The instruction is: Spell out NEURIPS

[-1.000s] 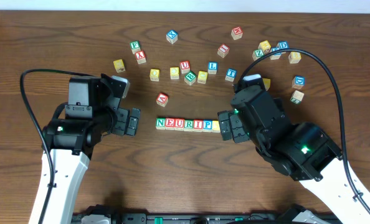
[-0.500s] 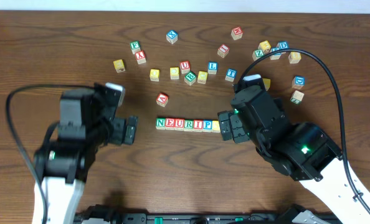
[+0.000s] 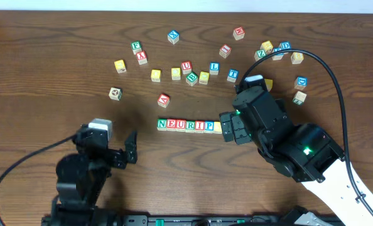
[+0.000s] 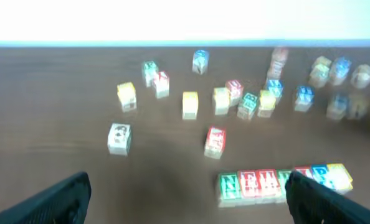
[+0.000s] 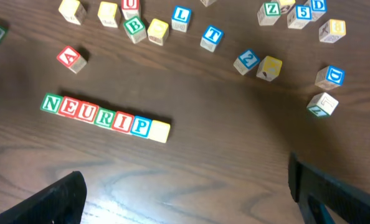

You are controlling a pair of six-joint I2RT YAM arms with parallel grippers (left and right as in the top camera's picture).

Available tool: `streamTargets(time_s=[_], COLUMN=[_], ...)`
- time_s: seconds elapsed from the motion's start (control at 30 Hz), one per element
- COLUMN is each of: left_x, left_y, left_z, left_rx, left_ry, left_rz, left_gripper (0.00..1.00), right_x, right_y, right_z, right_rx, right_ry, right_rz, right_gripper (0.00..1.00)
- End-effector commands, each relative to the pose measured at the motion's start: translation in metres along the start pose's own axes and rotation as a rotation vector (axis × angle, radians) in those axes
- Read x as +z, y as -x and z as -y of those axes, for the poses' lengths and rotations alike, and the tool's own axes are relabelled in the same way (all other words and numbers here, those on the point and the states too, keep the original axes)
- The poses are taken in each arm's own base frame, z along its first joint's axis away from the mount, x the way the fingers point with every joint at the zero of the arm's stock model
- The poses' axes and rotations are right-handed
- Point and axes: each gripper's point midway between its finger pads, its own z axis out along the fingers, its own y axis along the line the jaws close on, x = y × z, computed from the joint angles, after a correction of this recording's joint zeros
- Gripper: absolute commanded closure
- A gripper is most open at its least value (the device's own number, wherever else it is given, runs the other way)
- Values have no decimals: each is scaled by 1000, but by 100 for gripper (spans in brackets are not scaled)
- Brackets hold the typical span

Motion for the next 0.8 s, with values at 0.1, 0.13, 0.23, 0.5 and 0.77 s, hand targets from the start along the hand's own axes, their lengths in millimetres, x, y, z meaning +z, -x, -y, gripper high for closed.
streamTargets(time_s=[0.1, 0.13, 0.23, 0.5, 0.77], left_x=[4, 4, 0, -6, 7], left_y=[9, 11, 16, 14, -13], left_z=[-1, -1, 0, -5, -14], left_rx=[-13, -7, 14, 25, 3], left_ry=[-18, -21, -33, -15, 16], left_rz=[250, 285, 423, 523, 404], left_gripper=[2, 2, 2, 2, 2], right_x=[-3, -3, -3, -3, -3], right_y=[5, 5, 5, 5, 5], right_z=[2, 2, 2, 2, 2], right_rx=[-4, -4, -4, -4, -4], right_ry=[-4, -4, -4, -4, -4], right_rz=[15, 15, 15, 15, 15], right_gripper=[1, 1, 1, 1, 1])
